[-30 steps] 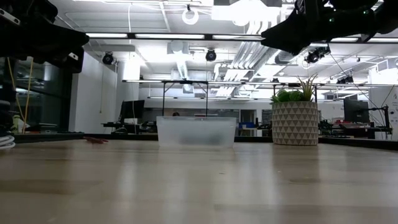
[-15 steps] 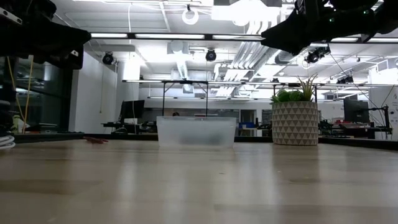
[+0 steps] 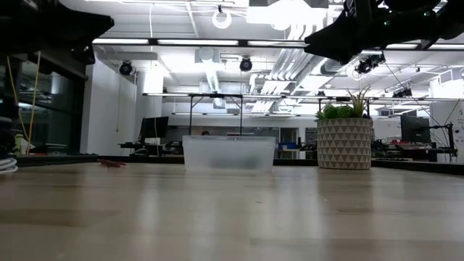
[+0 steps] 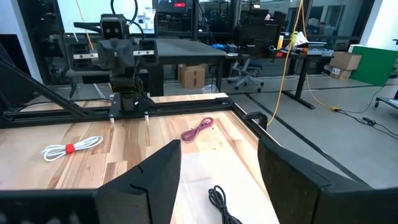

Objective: Pick and place USB-C Cables
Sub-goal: Put the pink charger cable into the transparent bin

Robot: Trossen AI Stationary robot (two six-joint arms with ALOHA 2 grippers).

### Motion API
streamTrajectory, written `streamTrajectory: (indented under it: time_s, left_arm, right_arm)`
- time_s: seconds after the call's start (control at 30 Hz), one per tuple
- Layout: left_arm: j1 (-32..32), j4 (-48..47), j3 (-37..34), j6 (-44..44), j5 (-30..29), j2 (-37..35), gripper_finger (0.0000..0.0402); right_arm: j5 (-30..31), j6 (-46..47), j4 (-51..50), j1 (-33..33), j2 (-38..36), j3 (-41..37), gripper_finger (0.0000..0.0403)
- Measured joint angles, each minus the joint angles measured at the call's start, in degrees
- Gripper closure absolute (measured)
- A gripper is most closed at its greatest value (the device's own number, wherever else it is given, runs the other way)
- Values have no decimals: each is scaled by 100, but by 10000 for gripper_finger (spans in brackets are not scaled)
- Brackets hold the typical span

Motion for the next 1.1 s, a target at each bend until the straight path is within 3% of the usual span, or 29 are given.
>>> streamTrajectory:
  time_s: [0.17,0.33,0.53,0.7,0.83,1.1]
  left_arm:
    - [0,238,57,35,-606,327,375]
    - [59,35,407,-227,-1076,1288,328]
    - [659,-1666,1818,-461,-1826,2867,258]
    - [1555,-3908,3313,-630,-1827,4383,209]
    - [2209,-5599,4146,-62,-1405,5531,187]
    - [2669,-6218,4357,2004,-1064,7240,185]
  right_arm:
    - [0,0,71,0,0,0,198]
    - [0,-1,136,0,0,0,199]
    - [0,1,147,0,0,0,199]
    - [0,-8,146,0,0,0,199]
    - [1,-51,140,0,0,0,199]
    - [0,-47,127,0,0,2,199]
